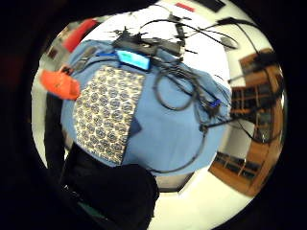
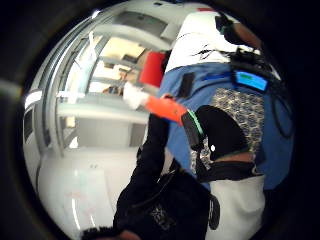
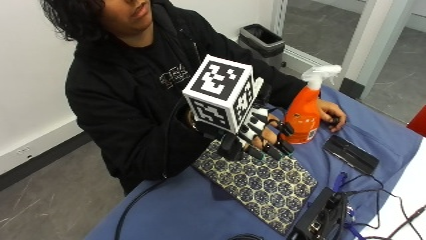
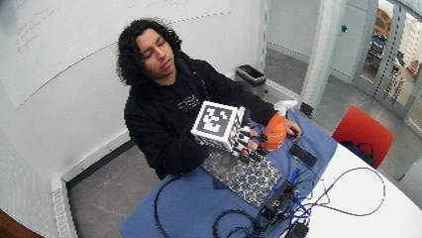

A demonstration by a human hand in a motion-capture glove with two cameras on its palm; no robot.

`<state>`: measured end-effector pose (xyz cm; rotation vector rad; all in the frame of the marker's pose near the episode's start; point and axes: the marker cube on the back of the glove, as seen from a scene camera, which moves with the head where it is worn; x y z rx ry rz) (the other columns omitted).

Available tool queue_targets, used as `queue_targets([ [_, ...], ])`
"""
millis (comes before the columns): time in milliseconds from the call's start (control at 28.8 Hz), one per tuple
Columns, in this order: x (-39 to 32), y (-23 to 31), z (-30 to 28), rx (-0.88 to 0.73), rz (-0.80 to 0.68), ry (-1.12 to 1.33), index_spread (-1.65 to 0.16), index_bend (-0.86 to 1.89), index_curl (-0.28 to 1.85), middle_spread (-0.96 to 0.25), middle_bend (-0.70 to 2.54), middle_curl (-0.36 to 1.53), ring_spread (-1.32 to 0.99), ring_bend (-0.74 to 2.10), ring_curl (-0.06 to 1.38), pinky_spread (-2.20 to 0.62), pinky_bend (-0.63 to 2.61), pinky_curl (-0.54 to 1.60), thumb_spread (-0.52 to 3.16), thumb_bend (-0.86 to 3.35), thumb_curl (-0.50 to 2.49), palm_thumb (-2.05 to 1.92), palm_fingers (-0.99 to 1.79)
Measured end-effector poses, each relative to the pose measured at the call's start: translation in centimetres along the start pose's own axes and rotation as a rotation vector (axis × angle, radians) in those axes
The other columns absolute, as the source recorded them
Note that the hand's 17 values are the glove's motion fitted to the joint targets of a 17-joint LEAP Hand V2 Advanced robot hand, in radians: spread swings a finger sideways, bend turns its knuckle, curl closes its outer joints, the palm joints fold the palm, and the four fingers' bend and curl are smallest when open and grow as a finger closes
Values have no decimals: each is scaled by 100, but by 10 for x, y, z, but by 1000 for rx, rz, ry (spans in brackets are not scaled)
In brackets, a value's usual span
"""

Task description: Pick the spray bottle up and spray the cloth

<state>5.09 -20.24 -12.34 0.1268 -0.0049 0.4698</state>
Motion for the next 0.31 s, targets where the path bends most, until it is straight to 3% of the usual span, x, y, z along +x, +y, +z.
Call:
queue_targets([
  [313, 28, 1, -12, 3, 95, -66, -36, 29, 44, 3, 21, 38, 12, 15, 26, 20, 16, 28, 120, -1, 34, 67, 32],
])
